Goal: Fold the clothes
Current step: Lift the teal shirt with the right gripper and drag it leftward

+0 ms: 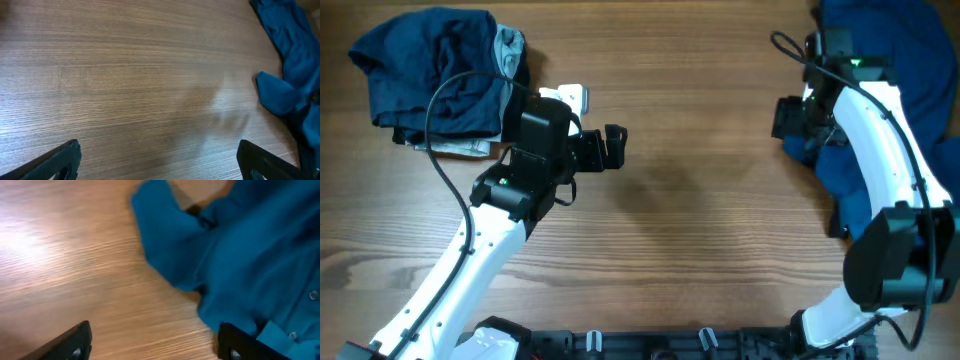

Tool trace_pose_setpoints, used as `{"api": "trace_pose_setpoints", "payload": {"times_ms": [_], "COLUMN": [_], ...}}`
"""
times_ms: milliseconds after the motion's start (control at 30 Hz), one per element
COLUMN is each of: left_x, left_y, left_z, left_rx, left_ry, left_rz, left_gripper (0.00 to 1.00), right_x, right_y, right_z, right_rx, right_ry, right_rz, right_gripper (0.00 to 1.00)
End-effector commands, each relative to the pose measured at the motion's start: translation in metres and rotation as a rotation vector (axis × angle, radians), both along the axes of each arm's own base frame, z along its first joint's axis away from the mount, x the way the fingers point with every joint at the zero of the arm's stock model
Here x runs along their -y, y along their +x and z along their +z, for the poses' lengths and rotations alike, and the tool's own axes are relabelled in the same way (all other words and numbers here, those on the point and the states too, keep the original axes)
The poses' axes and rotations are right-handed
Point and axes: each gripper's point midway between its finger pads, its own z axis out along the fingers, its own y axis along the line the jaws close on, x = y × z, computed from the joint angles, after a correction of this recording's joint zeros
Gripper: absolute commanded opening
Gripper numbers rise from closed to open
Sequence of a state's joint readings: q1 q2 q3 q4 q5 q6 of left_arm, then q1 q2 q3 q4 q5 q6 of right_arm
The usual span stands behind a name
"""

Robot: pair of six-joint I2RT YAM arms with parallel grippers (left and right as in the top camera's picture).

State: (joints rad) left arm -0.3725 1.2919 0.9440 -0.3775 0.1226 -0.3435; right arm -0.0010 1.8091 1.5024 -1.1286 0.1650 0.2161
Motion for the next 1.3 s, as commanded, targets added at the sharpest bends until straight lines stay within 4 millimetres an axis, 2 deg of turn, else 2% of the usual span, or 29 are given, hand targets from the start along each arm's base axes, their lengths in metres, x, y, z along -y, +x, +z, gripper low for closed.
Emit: {"api": "trace_pose_setpoints", "payload": {"times_ms": [0,133,200,267,300,367,433,500,533,600,633,667,733,933,1033,1133,1200,1267], "left_x": [-0.003,-0.002,-0.002,-0.002,-0.002,-0.002,-0.004,-0.011,-0.012,-0.017,-0.018,-0.018,-0.016,-0.013,-0.004,-0.003,-0.001,0.006], "left_y": [0.008,0.011,0.011,0.011,0.011,0.011,0.012,0.018,0.021,0.033,0.039,0.044,0.048,0.049,0.048,0.048,0.047,0.045], "left_z": [-0.002,-0.023,-0.027,-0.027,-0.027,-0.027,-0.026,-0.024,-0.022,-0.011,-0.005,0.001,0.007,0.011,0.014,0.015,0.015,0.017], "left_rx": [-0.003,-0.056,-0.067,-0.065,-0.065,-0.064,-0.06,-0.037,-0.023,0.029,0.056,0.087,0.114,0.13,0.132,0.138,0.134,0.129], "left_ry": [0.021,0.043,0.048,0.047,0.047,0.048,0.054,0.075,0.07,0.043,0.032,0.023,0.013,-0.002,-0.038,-0.043,-0.05,-0.077], "left_rz": [0.033,0.033,0.033,0.033,0.033,0.033,0.042,0.075,0.083,0.103,0.111,0.111,0.112,0.1,0.058,0.055,0.044,0.008], "left_gripper": [1.0,1.0,1.0,0.99,1.0,1.0,0.99,1.0,1.0,1.0,1.0,1.0,1.0,1.0,1.0,1.0,1.0,1.0], "right_x": [0.03,0.04,0.043,0.043,0.043,0.047,0.047,0.044,0.039,0.022,0.014,0.007,-0.003,-0.049,-0.084,-0.118,-0.127,-0.12], "right_y": [-0.005,-0.01,-0.011,-0.01,-0.009,-0.008,-0.003,0.005,0.013,0.025,0.027,0.023,0.009,-0.049,-0.071,-0.096,-0.116,-0.133], "right_z": [-0.021,-0.049,-0.064,-0.073,-0.077,-0.077,-0.07,-0.039,-0.012,0.06,0.106,0.15,0.205,0.323,0.362,0.376,0.379,0.38], "right_rx": [-0.032,-0.037,-0.02,-0.002,0.01,0.026,0.044,0.086,0.131,0.246,0.318,0.383,0.464,0.722,0.841,0.862,0.856,0.86], "right_ry": [-0.091,-0.103,-0.12,-0.12,-0.12,-0.14,-0.14,-0.116,-0.085,-0.002,0.033,0.053,0.081,0.18,0.3,0.412,0.446,0.424], "right_rz": [-0.095,-0.117,-0.123,-0.124,-0.125,-0.158,-0.162,-0.159,-0.146,-0.052,-0.005,0.04,0.092,0.272,0.396,0.519,0.558,0.546], "right_gripper": [0.8,0.77,0.68,0.49,0.31,0.04,0.04,0.04,0.04,0.04,0.04,0.04,0.04,0.04,0.04,0.04,0.04,0.04]}}
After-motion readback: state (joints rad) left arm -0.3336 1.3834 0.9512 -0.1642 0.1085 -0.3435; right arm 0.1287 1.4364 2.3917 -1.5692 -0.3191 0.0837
